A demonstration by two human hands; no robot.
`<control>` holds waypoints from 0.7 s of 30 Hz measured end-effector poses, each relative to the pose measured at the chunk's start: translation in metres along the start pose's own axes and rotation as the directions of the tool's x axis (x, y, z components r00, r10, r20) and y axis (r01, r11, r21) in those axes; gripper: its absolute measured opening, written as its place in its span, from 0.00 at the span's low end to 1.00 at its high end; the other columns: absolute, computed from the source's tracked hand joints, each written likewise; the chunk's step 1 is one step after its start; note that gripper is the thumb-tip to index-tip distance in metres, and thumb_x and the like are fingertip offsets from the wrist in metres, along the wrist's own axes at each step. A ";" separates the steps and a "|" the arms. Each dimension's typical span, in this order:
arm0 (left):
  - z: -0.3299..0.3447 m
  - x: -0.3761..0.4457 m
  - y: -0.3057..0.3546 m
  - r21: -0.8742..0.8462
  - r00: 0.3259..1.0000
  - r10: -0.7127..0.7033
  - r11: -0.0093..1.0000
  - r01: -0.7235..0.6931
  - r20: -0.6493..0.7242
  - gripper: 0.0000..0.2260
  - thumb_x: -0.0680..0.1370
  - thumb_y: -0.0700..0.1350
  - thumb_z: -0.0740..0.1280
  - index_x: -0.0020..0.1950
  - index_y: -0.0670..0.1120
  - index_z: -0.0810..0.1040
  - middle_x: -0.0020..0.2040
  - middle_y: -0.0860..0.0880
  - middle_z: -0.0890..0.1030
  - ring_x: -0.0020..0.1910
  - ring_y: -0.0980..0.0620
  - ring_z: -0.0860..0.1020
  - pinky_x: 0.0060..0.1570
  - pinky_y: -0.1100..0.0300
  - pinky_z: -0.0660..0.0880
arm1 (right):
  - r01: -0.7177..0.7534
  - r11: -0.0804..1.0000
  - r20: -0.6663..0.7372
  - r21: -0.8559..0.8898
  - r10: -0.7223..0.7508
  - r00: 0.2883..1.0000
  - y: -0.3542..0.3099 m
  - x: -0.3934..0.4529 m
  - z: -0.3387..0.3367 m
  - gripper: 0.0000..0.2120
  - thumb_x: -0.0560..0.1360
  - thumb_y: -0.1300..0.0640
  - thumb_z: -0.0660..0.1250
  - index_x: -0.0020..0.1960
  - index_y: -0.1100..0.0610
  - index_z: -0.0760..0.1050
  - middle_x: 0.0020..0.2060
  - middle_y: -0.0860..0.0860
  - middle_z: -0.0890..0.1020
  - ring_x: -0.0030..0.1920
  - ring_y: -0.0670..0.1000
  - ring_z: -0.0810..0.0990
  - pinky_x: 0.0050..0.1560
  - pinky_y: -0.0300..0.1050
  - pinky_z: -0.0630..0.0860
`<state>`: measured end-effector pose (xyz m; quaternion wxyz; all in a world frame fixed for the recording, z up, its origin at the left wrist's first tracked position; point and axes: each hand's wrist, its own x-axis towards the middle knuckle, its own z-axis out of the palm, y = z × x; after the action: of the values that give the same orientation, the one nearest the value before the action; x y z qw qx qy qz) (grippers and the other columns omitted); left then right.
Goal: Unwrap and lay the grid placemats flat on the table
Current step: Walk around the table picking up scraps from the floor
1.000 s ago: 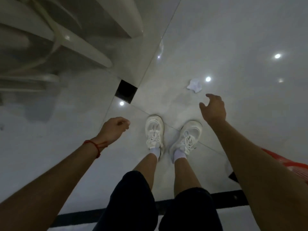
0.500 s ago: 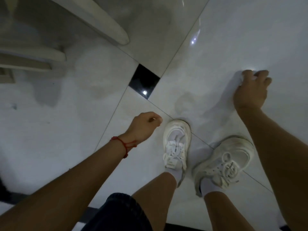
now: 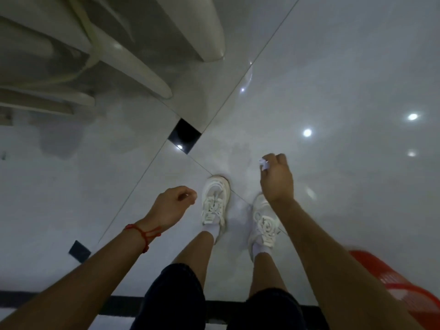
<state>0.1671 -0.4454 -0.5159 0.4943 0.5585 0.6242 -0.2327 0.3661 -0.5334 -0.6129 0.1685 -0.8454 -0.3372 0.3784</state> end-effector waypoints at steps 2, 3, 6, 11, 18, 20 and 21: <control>-0.010 -0.030 0.009 -0.019 1.000 0.013 1.000 -0.014 -0.012 0.08 0.78 0.45 0.62 0.51 0.44 0.78 0.45 0.48 0.79 0.46 0.51 0.76 0.48 0.60 0.70 | 0.020 1.000 0.020 0.023 -0.021 1.000 -0.019 -0.023 -0.029 0.11 0.78 0.61 0.56 0.54 0.64 0.75 0.53 0.64 0.74 0.48 0.66 0.77 0.48 0.52 0.75; -0.015 -0.045 0.012 -0.025 1.000 0.018 1.000 -0.018 -0.020 0.07 0.78 0.45 0.62 0.50 0.45 0.78 0.45 0.49 0.80 0.46 0.51 0.76 0.48 0.60 0.70 | 0.032 0.999 0.029 0.033 -0.033 0.999 -0.028 -0.034 -0.044 0.11 0.78 0.62 0.57 0.54 0.64 0.75 0.53 0.64 0.74 0.48 0.65 0.77 0.48 0.53 0.75; -0.031 -0.091 0.018 -0.088 0.999 0.003 0.996 -0.007 -0.054 0.05 0.78 0.45 0.62 0.48 0.48 0.77 0.45 0.49 0.80 0.47 0.50 0.77 0.49 0.59 0.70 | 0.046 0.999 0.079 0.017 -0.047 0.996 -0.056 -0.064 -0.088 0.11 0.78 0.62 0.57 0.55 0.62 0.75 0.53 0.62 0.74 0.49 0.63 0.77 0.47 0.50 0.74; -0.053 -0.166 0.020 -0.198 0.991 -0.022 0.980 -0.005 -0.132 0.05 0.78 0.42 0.62 0.47 0.50 0.77 0.45 0.47 0.81 0.46 0.49 0.77 0.48 0.59 0.70 | -0.004 1.000 0.053 0.027 0.003 0.999 -0.087 -0.110 -0.162 0.10 0.77 0.61 0.58 0.55 0.61 0.74 0.53 0.59 0.74 0.47 0.61 0.78 0.45 0.46 0.74; -0.072 -0.258 0.015 -0.386 0.969 -0.065 0.922 -0.033 -0.238 0.07 0.78 0.40 0.63 0.53 0.42 0.78 0.47 0.44 0.80 0.46 0.48 0.76 0.50 0.59 0.69 | 0.035 0.999 0.025 -0.001 -0.035 0.999 -0.131 -0.160 -0.244 0.10 0.77 0.62 0.59 0.56 0.60 0.75 0.53 0.59 0.74 0.47 0.59 0.78 0.44 0.44 0.71; -0.078 -0.283 0.010 -0.453 0.959 -0.083 0.890 -0.050 -0.270 0.08 0.78 0.39 0.62 0.54 0.41 0.78 0.48 0.44 0.79 0.47 0.48 0.76 0.50 0.59 0.68 | 0.056 0.998 0.012 -0.003 -0.056 0.998 -0.149 -0.173 -0.258 0.11 0.77 0.63 0.59 0.57 0.62 0.75 0.54 0.60 0.74 0.48 0.59 0.78 0.42 0.41 0.68; -0.082 -0.295 0.006 -0.484 0.953 -0.095 0.873 -0.058 -0.286 0.08 0.78 0.39 0.62 0.54 0.41 0.78 0.48 0.44 0.79 0.47 0.48 0.76 0.50 0.59 0.68 | 0.064 0.998 0.008 -0.004 -0.064 0.998 -0.161 -0.181 -0.262 0.11 0.77 0.63 0.59 0.57 0.62 0.74 0.54 0.60 0.75 0.48 0.58 0.78 0.42 0.40 0.66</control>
<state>0.1100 -0.5131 -0.2224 0.5157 0.4387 0.7358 0.0149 0.4045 -0.5528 -0.2584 0.1775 -0.8330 -0.3656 0.3756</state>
